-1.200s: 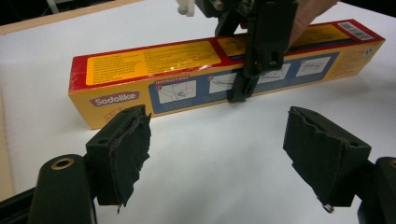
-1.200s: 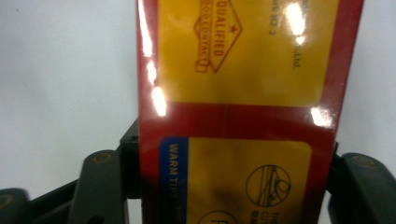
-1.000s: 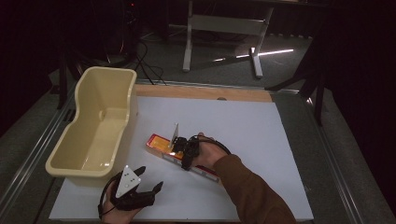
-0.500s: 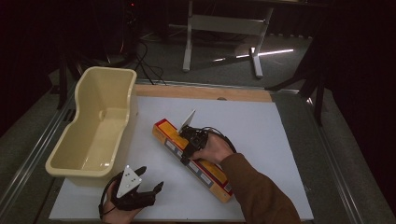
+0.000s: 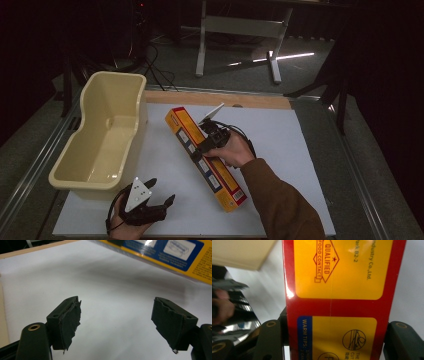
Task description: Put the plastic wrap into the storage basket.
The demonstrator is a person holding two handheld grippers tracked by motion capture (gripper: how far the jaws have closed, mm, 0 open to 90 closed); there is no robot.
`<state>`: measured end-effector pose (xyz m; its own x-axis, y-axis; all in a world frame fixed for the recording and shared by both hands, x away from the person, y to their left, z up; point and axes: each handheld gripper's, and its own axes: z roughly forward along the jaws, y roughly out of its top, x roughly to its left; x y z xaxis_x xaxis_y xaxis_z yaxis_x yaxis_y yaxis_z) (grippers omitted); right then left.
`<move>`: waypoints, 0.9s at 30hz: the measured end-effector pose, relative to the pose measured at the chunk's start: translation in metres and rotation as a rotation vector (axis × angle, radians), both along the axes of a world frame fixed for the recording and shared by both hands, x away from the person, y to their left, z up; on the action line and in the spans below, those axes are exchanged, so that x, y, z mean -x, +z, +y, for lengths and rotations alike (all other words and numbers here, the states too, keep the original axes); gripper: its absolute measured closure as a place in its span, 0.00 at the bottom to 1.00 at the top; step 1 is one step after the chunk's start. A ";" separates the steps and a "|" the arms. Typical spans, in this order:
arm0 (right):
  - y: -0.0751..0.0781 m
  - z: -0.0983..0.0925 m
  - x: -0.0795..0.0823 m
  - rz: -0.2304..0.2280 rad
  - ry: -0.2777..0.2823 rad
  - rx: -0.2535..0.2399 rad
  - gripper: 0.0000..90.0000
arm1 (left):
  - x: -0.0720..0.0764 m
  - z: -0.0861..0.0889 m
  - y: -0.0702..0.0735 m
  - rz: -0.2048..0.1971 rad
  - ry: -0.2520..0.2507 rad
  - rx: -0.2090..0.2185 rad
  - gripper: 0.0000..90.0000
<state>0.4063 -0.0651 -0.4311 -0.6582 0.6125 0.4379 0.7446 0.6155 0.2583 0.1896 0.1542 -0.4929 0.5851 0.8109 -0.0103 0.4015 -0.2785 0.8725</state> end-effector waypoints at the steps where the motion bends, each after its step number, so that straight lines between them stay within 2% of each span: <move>1: 0.003 0.000 0.000 -0.001 -0.008 -0.013 0.46 | 0.000 0.000 0.000 -0.001 0.001 0.000 0.25; 11: 0.028 0.003 -0.004 -0.022 -0.062 -0.127 0.46 | 0.001 0.000 0.000 -0.004 -0.001 0.006 0.25; 14: 0.036 0.006 -0.005 -0.018 -0.083 -0.168 0.46 | 0.001 -0.001 0.000 -0.004 -0.001 0.007 0.25; 15: 0.036 0.006 -0.005 -0.018 -0.083 -0.168 0.46 | 0.001 -0.001 0.000 -0.004 -0.001 0.007 0.25; 16: 0.042 0.008 -0.006 -0.017 -0.096 -0.202 0.46 | 0.001 -0.001 0.000 -0.006 -0.002 0.006 0.25; 25: 0.060 0.016 -0.009 -0.014 -0.112 -0.266 0.46 | 0.001 0.000 0.000 -0.009 -0.003 0.008 0.25; 27: 0.065 0.018 -0.011 0.000 -0.124 -0.302 0.46 | 0.001 0.000 0.000 -0.009 -0.002 0.011 0.25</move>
<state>0.4173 -0.0470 -0.3662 -0.5869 0.5302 0.6119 0.8090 0.4155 0.4158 0.1888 0.1538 -0.4927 0.5870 0.8095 -0.0139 0.3934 -0.2701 0.8788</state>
